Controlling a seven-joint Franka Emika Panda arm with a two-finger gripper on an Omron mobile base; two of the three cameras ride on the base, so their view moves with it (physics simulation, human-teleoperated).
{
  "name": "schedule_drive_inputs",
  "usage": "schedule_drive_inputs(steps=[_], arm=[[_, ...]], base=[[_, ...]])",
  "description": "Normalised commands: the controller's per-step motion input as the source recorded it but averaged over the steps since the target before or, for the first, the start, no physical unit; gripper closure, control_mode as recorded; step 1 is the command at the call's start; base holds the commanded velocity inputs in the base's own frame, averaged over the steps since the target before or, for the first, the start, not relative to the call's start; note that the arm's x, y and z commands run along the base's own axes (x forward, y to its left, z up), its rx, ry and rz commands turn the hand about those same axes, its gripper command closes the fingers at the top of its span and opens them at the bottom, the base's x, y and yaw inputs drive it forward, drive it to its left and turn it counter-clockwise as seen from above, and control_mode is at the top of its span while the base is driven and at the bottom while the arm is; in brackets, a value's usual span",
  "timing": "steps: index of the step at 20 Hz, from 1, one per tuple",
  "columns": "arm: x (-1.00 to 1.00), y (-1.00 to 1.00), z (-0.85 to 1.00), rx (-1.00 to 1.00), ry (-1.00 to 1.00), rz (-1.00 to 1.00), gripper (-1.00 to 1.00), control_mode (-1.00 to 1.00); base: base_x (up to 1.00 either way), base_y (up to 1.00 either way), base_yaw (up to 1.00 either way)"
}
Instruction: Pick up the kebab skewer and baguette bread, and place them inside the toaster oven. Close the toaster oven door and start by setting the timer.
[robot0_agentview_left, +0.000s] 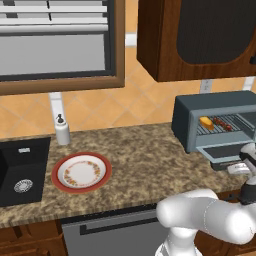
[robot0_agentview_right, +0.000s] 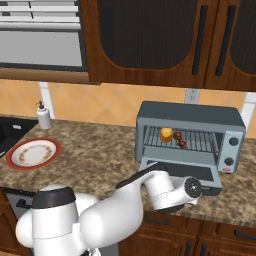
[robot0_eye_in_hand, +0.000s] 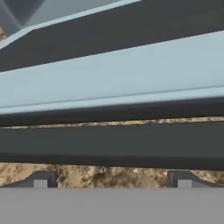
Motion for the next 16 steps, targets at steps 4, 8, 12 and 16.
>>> schedule_drive_inputs(steps=[4,8,12,16], arm=[[0.62,0.05,0.46,0.00,-0.20,0.00,-1.00,-1.00],[0.68,0.06,0.59,0.00,-0.18,0.00,-1.00,-1.00],[0.57,0.00,0.84,0.00,-0.12,0.00,-1.00,-1.00],[0.53,0.01,0.94,0.00,-0.06,0.00,-1.00,-1.00]], base=[[0.00,0.00,0.00],[0.00,0.00,0.00],[0.00,0.00,0.00],[0.00,0.00,0.00]])
